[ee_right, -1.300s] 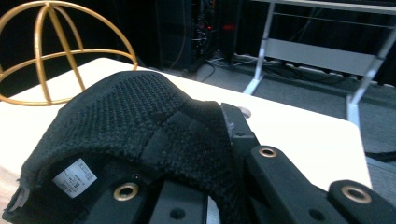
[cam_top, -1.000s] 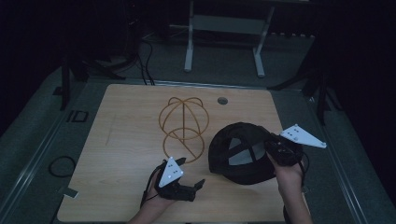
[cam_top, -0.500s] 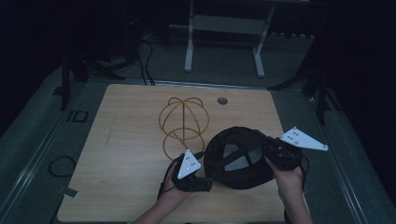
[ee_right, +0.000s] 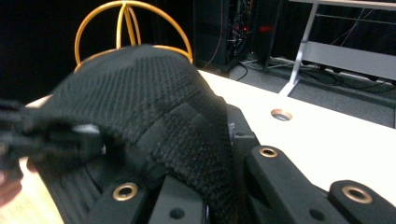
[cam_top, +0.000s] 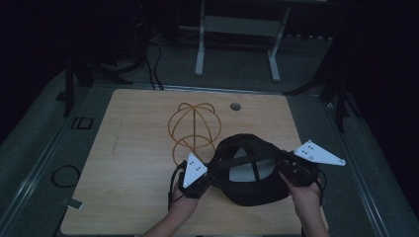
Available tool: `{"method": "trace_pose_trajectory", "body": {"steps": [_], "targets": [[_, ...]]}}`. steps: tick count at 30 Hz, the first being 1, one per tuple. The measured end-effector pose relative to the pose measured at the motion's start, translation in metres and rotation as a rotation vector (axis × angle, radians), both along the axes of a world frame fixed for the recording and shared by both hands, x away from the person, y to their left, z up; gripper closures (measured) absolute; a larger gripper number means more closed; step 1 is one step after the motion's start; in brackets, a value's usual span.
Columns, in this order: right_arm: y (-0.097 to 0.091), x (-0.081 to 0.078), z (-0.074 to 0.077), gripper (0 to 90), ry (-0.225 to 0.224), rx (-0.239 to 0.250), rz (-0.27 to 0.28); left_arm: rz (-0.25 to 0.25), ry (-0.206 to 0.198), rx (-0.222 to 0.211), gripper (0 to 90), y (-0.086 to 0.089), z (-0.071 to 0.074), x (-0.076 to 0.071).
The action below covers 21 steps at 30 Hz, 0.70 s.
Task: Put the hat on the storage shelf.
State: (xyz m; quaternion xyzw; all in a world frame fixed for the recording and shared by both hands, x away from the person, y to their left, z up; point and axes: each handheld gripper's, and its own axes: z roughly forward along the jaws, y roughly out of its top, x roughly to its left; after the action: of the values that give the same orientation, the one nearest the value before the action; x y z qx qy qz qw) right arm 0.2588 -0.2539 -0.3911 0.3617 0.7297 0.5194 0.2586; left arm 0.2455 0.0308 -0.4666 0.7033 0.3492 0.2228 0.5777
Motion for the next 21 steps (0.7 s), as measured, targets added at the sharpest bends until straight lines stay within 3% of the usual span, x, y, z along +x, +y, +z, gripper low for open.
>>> {"method": "trace_pose_trajectory", "body": {"steps": [6, 13, 21], "targets": [[-0.001, -0.008, -0.012, 87.2, 0.009, 0.013, -0.005, 0.008, -0.03, 0.04, 88.3, -0.003, 0.012, 0.002], [-0.016, -0.02, -0.031, 85.5, 0.039, 0.042, -0.026, 0.009, -0.077, 0.064, 88.5, -0.012, 0.032, 0.003], [-0.021, -0.027, -0.044, 86.6, 0.027, 0.024, -0.038, 0.022, -0.117, 0.109, 88.5, -0.022, 0.044, 0.005]]}}
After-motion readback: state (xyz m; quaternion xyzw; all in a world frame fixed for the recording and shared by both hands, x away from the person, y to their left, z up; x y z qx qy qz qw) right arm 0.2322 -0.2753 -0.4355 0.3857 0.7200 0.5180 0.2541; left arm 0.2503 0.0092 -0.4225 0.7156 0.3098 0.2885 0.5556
